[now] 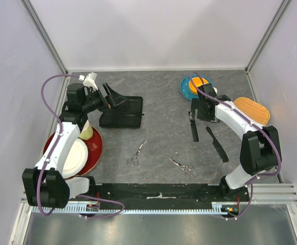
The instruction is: Sort the hair-cutting tools
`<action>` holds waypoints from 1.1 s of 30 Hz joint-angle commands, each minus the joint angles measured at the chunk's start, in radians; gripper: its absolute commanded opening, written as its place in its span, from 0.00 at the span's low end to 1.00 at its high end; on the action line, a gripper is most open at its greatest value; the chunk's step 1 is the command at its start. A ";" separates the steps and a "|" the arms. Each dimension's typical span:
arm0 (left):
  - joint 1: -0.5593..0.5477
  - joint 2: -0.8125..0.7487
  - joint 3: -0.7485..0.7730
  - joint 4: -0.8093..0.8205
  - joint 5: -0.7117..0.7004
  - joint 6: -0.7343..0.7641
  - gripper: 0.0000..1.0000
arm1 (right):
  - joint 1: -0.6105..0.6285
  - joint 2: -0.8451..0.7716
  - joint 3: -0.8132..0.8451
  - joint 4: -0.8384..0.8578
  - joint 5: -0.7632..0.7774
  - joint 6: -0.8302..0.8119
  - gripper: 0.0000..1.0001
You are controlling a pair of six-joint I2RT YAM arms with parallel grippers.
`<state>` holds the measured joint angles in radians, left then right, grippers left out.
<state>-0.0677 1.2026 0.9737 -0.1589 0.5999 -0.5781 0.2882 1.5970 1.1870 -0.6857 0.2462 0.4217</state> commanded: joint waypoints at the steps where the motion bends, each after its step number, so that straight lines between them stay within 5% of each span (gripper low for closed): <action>1: 0.002 0.025 -0.009 0.048 0.043 -0.031 1.00 | -0.006 0.015 -0.050 -0.022 -0.016 -0.067 0.98; 5: 0.002 0.048 -0.009 0.055 0.070 -0.034 1.00 | 0.003 0.040 -0.090 0.020 -0.102 -0.061 0.92; 19: 0.002 0.060 -0.023 0.048 0.063 -0.023 1.00 | 0.042 0.149 -0.061 0.084 -0.130 -0.026 0.96; 33: 0.002 0.074 -0.001 0.015 0.032 0.007 0.99 | 0.048 0.248 -0.020 0.097 -0.082 -0.026 0.71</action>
<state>-0.0677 1.2675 0.9581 -0.1493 0.6312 -0.5861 0.3370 1.8088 1.1419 -0.6220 0.1246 0.3962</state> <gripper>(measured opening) 0.993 0.724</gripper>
